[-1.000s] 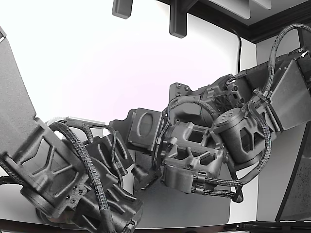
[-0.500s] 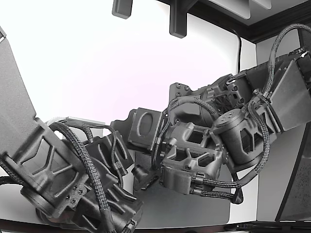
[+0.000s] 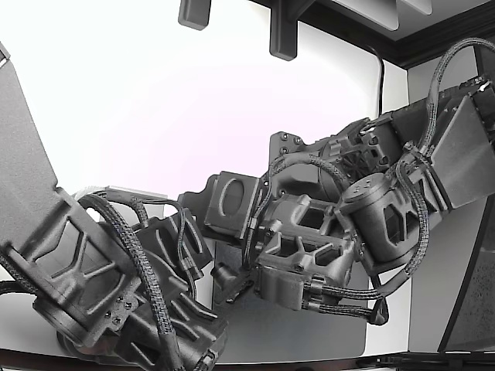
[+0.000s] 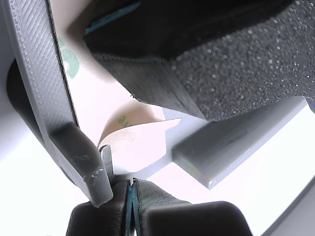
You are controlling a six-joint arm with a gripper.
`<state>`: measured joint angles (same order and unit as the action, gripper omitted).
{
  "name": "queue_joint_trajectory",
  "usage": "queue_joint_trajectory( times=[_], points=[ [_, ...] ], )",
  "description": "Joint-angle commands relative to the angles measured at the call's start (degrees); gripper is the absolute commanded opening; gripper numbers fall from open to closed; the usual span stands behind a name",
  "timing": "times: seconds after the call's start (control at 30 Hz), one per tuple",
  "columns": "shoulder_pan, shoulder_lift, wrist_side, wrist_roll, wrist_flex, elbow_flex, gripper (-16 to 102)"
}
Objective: Peel off protective film from adhesive tape.
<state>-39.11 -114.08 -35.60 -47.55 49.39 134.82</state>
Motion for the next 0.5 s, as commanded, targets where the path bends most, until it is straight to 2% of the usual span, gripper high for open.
queue_joint_trajectory(
  times=[0.0, 0.47],
  points=[
    [0.4, -1.0, 0.3, 0.0, 0.0, -1.1, -11],
    [0.4, -0.8, -1.8, -2.5, -4.2, 0.5, -11]
  ],
)
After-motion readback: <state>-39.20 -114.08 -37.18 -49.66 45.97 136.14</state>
